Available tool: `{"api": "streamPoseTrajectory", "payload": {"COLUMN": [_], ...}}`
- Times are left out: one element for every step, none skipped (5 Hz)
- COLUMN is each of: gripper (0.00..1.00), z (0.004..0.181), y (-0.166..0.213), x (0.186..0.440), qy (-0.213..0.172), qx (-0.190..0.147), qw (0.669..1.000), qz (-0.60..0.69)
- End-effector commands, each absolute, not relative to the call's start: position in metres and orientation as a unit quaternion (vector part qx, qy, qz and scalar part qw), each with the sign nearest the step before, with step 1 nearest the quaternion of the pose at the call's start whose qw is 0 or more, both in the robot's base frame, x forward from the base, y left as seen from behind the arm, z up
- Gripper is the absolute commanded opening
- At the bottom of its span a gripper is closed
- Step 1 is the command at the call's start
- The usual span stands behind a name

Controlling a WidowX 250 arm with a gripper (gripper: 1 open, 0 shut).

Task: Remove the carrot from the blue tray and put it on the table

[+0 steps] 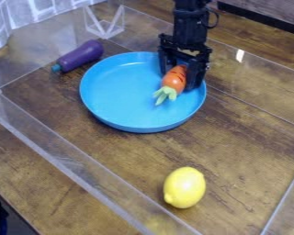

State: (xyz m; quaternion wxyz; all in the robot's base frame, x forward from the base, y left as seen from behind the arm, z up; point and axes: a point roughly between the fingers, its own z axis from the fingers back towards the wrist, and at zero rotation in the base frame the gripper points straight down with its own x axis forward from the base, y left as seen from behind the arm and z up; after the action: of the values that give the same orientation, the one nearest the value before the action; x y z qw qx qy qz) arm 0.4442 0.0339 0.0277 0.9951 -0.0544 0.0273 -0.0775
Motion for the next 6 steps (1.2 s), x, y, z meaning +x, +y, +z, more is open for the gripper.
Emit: {"api": "streamPoseTrajectory", "payload": {"gripper": [1.00,1.00,1.00,1.00,1.00,0.00], "z": [0.024,0.023,0.022,0.020,0.021,0.016], "y": [0.053,0.056,0.059,0.062,0.067,0.075], "x": [0.440,0.439,0.438,0.437,0.437,0.429], "qy": [0.019,0.022,0.024,0.027,0.030,0.033], "qx": [-0.055,-0.055,-0.055,-0.055,-0.054,-0.054], "qw": [0.998,0.998,0.998,0.997,0.996,0.996], "qz": [-0.026,-0.029,-0.033,-0.037,-0.058,-0.057]}}
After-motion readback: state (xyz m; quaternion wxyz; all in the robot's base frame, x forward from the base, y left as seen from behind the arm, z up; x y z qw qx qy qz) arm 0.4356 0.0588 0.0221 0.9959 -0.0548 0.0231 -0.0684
